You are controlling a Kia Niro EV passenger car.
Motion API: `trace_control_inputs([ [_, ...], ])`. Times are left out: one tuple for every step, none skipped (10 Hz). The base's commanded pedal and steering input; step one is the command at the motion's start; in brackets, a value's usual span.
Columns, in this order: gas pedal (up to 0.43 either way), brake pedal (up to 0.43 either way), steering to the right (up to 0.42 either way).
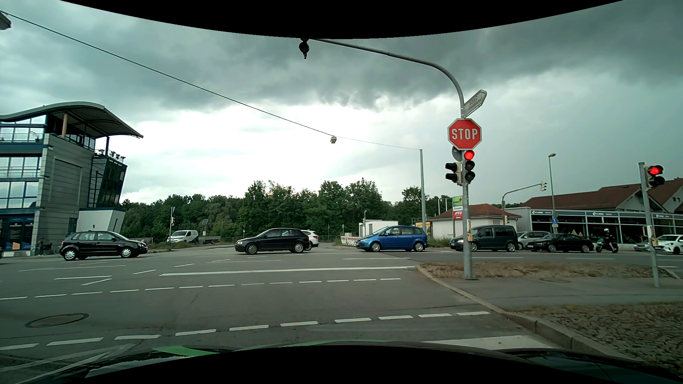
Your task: Follow the waypoints while adhering to traffic rules and regulations
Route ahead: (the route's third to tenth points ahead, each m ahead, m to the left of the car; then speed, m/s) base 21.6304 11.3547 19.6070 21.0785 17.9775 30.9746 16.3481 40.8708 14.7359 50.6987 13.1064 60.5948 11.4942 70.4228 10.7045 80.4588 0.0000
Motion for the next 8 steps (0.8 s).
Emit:
trace_control_inputs([
  [0.0, 0.323, -0.094],
  [0.0, 0.323, -0.095],
  [0.0, 0.329, -0.094],
  [0.0, 0.329, -0.094],
  [0.0, 0.329, -0.095],
  [0.0, 0.329, -0.094],
  [0.0, 0.323, -0.095],
  [0.0, 0.323, -0.095],
])
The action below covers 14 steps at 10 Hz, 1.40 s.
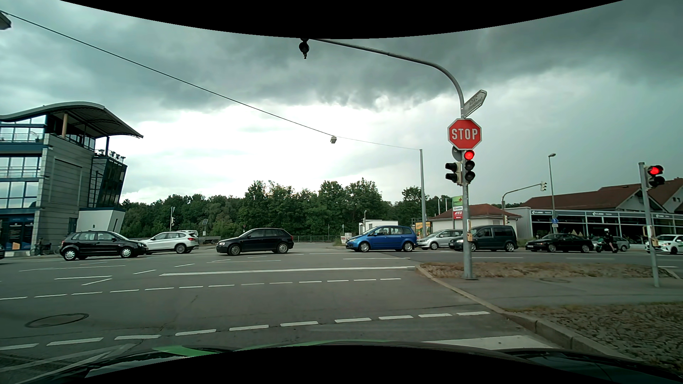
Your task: Follow the waypoints while adhering to traffic rules and regulations
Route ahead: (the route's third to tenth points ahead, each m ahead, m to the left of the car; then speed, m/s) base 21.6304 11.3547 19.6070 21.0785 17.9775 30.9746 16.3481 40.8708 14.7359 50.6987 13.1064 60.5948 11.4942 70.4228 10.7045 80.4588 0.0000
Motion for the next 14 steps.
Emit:
trace_control_inputs([
  [0.0, 0.329, -0.095],
  [0.0, 0.329, -0.095],
  [0.0, 0.329, -0.095],
  [0.0, 0.329, -0.095],
  [0.0, 0.329, -0.094],
  [0.0, 0.329, -0.095],
  [0.0, 0.329, -0.094],
  [0.0, 0.329, -0.094],
  [0.0, 0.329, -0.095],
  [0.0, 0.329, -0.095],
  [0.0, 0.329, -0.094],
  [0.0, 0.329, -0.094],
  [0.0, 0.329, -0.095],
  [0.0, 0.329, -0.095],
])
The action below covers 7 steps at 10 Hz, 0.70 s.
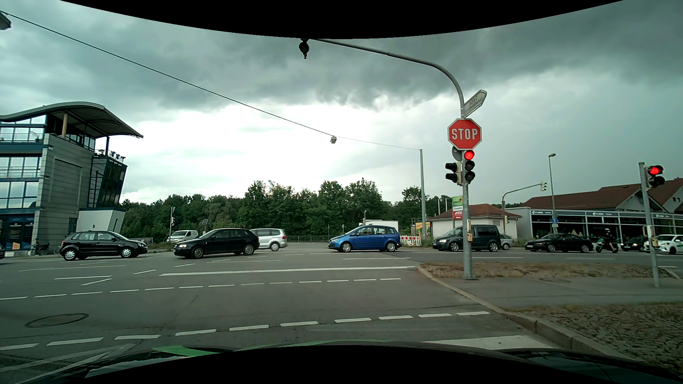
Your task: Follow the waypoints while adhering to traffic rules and regulations
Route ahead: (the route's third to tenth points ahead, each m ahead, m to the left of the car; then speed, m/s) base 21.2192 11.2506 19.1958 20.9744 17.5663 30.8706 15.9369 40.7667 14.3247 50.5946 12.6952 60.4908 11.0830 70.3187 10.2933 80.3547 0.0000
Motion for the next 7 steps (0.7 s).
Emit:
trace_control_inputs([
  [0.0, 0.329, -0.095],
  [0.0, 0.329, -0.095],
  [0.0, 0.329, -0.095],
  [0.0, 0.329, -0.094],
  [0.0, 0.329, -0.095],
  [0.0, 0.329, -0.095],
  [0.0, 0.329, -0.095],
])
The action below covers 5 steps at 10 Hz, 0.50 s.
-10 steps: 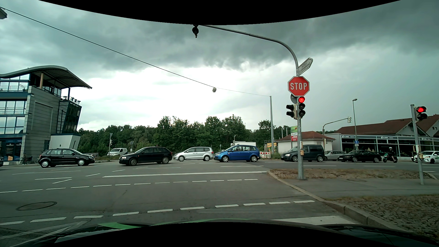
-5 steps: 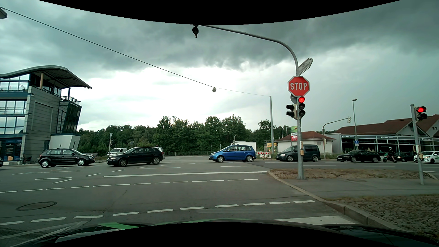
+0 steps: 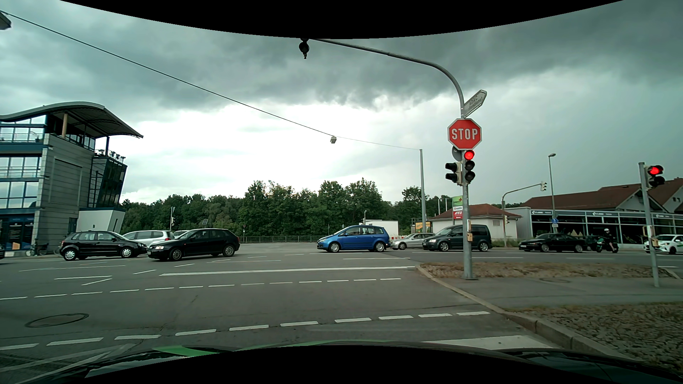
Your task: Follow the waypoints while adhering to traffic rules and regulations
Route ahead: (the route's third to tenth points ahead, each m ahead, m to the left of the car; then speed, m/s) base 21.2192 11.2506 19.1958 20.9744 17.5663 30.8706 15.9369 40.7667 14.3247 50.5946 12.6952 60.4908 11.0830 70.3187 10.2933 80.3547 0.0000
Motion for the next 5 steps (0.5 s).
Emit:
trace_control_inputs([
  [0.0, 0.329, -0.095],
  [0.0, 0.329, -0.095],
  [0.0, 0.329, -0.095],
  [0.0, 0.329, -0.095],
  [0.0, 0.329, -0.095],
])
